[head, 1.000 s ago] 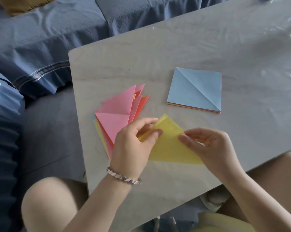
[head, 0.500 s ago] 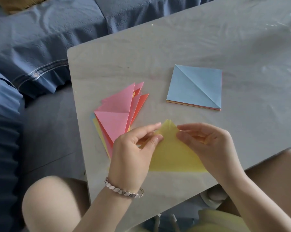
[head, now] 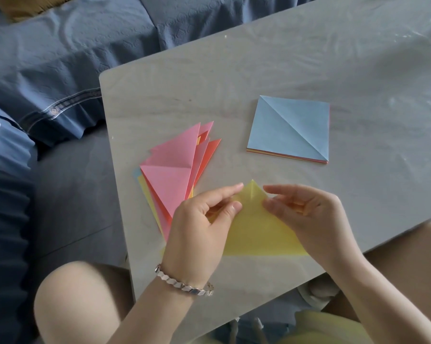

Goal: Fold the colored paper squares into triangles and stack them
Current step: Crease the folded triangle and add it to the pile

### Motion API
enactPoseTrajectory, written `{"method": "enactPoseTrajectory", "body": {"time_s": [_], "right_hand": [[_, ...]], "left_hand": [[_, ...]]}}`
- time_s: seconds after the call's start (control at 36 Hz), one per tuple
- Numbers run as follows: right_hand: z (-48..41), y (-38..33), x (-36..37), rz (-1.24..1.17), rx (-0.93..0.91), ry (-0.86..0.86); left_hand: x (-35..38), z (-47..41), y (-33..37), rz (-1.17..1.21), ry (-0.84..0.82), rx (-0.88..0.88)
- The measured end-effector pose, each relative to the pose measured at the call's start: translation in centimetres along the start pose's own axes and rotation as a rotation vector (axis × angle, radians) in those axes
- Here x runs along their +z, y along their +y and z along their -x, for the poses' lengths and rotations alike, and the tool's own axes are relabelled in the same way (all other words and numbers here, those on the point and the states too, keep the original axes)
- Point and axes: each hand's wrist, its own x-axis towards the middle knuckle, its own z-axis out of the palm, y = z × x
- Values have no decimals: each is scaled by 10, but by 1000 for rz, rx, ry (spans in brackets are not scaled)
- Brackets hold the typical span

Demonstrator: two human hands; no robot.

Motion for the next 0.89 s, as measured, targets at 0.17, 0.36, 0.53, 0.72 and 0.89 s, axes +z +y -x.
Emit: {"method": "enactPoseTrajectory", "body": {"time_s": [0.17,0.36,0.53,0.72,0.89], "right_hand": [[1,0,-1,51,-31,-6],[2,0,-1,69,-61,9],[2,-1,0,40,-58,1],[2,-1,-1,54,-52,-3],[3,-2,-1,72,-54,-19]], "left_hand": [[1,2,1,-55,14,18],[3,2,3,-67,34,32],[4,3,2,-91,64,48],[3,3,2,-95,67,60],[4,3,2,-97,30,54]]}}
